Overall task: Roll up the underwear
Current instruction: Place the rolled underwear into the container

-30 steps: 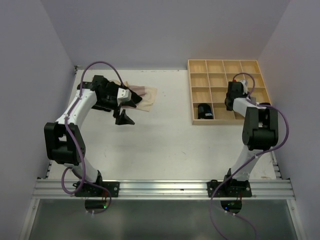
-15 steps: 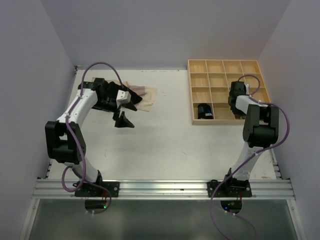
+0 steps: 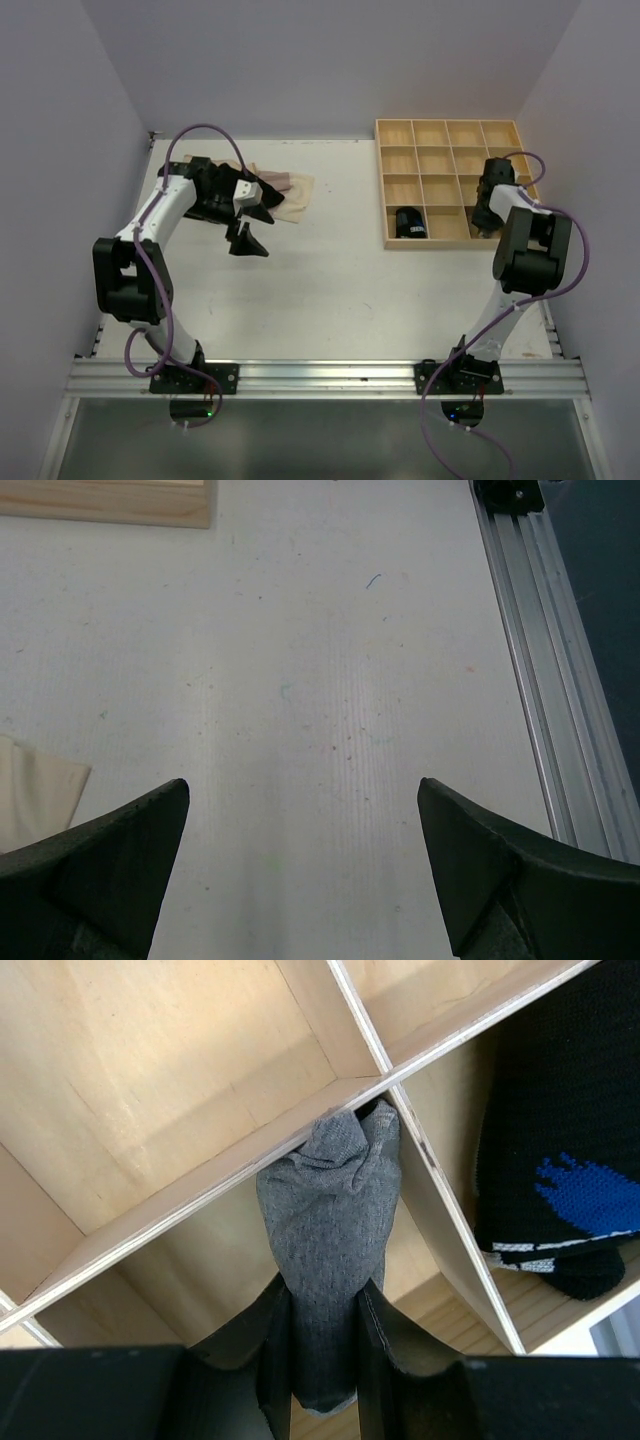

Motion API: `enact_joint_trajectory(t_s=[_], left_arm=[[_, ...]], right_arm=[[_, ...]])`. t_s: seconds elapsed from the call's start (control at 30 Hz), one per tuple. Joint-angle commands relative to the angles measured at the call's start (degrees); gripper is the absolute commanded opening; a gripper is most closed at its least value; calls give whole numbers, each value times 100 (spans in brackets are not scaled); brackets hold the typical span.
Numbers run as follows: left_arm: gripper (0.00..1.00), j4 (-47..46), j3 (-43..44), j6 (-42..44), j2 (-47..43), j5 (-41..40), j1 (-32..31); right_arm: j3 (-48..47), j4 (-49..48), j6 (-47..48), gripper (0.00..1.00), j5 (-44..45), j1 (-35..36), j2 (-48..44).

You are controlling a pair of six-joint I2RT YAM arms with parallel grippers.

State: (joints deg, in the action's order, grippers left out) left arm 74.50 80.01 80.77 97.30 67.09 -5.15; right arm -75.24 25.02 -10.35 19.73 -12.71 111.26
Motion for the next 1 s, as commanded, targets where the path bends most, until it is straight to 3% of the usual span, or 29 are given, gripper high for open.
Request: enact_joint_trajectory(t_s=[0.0, 0.1, 0.63, 0.8, 0.97], left_arm=[[100, 91, 270, 88, 52, 191, 40], [100, 82, 305, 53, 70, 182, 40], [100, 91, 472, -62, 360, 129, 31], [100, 56, 463, -97, 395, 94, 31], [100, -128, 489, -308, 395, 6, 31]], right_arm=[[-184, 179, -283, 17, -575, -21, 124], [-184, 232, -353, 13, -899, -126, 176], [-8, 337, -284, 13, -1849, -214, 27], [-175, 469, -327, 24, -1946, -223, -52], [-228, 592, -389, 55, -1885, -223, -113]])
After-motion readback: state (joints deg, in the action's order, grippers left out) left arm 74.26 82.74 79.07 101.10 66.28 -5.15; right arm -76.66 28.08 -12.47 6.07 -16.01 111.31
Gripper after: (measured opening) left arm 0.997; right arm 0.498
